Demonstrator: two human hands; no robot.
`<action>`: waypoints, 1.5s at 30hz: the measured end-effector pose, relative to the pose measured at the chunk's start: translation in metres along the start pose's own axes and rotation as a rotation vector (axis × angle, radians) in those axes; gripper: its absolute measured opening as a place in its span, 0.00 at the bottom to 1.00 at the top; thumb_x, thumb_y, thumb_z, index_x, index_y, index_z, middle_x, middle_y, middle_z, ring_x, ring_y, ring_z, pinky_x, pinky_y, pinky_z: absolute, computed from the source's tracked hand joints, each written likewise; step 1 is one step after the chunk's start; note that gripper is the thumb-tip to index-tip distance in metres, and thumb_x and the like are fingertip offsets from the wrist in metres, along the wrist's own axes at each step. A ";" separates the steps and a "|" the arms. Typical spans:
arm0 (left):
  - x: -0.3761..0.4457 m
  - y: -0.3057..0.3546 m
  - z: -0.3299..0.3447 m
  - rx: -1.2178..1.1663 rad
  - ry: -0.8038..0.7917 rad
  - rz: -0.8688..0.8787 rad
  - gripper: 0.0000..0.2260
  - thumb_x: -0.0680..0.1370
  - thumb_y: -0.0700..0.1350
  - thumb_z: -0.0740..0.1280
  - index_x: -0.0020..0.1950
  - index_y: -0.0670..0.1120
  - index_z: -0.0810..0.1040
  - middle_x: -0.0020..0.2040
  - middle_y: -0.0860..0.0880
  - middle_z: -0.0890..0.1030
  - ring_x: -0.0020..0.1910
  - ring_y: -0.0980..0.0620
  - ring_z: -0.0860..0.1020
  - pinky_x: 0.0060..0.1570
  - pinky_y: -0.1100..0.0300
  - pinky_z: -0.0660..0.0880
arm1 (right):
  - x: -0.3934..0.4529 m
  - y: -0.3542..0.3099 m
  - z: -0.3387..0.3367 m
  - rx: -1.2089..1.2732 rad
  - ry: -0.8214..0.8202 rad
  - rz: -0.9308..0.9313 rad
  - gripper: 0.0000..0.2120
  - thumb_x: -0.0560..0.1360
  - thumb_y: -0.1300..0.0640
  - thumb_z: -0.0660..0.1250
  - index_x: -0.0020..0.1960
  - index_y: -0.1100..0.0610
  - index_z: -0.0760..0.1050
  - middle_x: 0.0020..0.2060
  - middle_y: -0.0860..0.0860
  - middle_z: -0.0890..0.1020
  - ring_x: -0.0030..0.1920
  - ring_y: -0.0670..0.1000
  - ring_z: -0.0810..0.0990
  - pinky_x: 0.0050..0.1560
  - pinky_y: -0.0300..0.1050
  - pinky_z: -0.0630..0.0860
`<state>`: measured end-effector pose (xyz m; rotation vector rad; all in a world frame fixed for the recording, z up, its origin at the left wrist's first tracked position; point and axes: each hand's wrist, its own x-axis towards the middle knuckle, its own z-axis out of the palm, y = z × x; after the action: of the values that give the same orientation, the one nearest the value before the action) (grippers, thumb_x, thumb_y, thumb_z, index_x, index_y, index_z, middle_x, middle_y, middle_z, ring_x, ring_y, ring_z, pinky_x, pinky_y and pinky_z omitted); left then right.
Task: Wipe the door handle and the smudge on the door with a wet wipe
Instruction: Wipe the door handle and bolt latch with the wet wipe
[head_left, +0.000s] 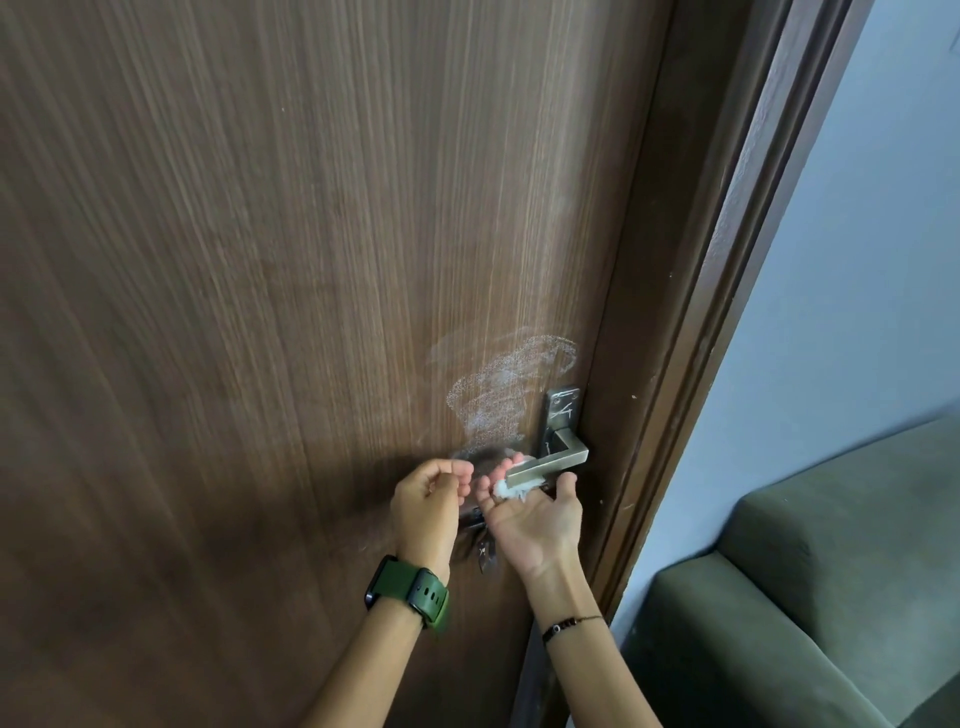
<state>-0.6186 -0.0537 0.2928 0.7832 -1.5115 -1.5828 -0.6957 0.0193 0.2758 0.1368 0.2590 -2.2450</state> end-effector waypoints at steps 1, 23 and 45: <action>0.000 0.000 -0.002 -0.002 -0.003 0.000 0.17 0.72 0.31 0.59 0.33 0.48 0.80 0.34 0.50 0.82 0.34 0.55 0.79 0.30 0.71 0.74 | -0.001 0.001 0.001 -0.002 -0.019 0.014 0.32 0.77 0.35 0.44 0.44 0.62 0.73 0.34 0.56 0.76 0.33 0.52 0.73 0.41 0.46 0.71; 0.012 -0.005 -0.009 -0.020 -0.071 -0.023 0.16 0.73 0.30 0.57 0.34 0.45 0.79 0.36 0.48 0.82 0.36 0.52 0.78 0.34 0.66 0.75 | -0.018 0.005 -0.016 -1.149 0.318 -0.406 0.13 0.80 0.57 0.58 0.39 0.62 0.73 0.25 0.51 0.74 0.21 0.45 0.68 0.22 0.38 0.65; 0.013 0.011 0.007 -0.542 -0.404 -0.488 0.33 0.79 0.61 0.44 0.57 0.35 0.75 0.55 0.37 0.79 0.55 0.45 0.77 0.55 0.55 0.72 | -0.011 -0.021 -0.014 -2.092 0.244 -1.230 0.05 0.75 0.67 0.64 0.43 0.60 0.70 0.33 0.52 0.78 0.29 0.48 0.73 0.28 0.28 0.66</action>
<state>-0.6297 -0.0611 0.3058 0.5564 -1.0901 -2.4966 -0.7051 0.0435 0.2676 -1.0807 3.0906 -1.5798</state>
